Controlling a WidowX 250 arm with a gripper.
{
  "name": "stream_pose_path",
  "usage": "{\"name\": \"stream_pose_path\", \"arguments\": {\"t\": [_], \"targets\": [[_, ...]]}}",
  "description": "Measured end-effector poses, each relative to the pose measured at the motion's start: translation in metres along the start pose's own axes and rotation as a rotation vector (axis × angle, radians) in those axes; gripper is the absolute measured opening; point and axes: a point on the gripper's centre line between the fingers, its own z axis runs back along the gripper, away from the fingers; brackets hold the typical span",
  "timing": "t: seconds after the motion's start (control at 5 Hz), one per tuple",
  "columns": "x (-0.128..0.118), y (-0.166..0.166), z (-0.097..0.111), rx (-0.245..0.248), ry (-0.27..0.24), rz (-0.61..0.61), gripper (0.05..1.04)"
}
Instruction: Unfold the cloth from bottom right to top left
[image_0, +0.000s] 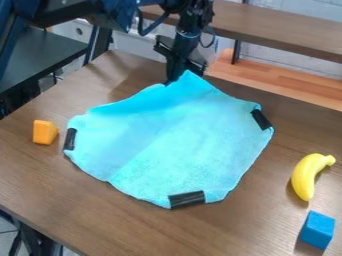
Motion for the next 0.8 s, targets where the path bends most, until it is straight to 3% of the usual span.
{"name": "stream_pose_path", "arguments": {"t": [0.2, 0.4, 0.8], "targets": [[0.001, 0.012, -0.001, 0.023, -0.015, 0.044, 0.211], [0.002, 0.025, 0.024, 0.055, -0.069, 0.071, 0.480], [-0.021, 0.066, 0.059, 0.016, -0.085, 0.168, 0.986]]}}
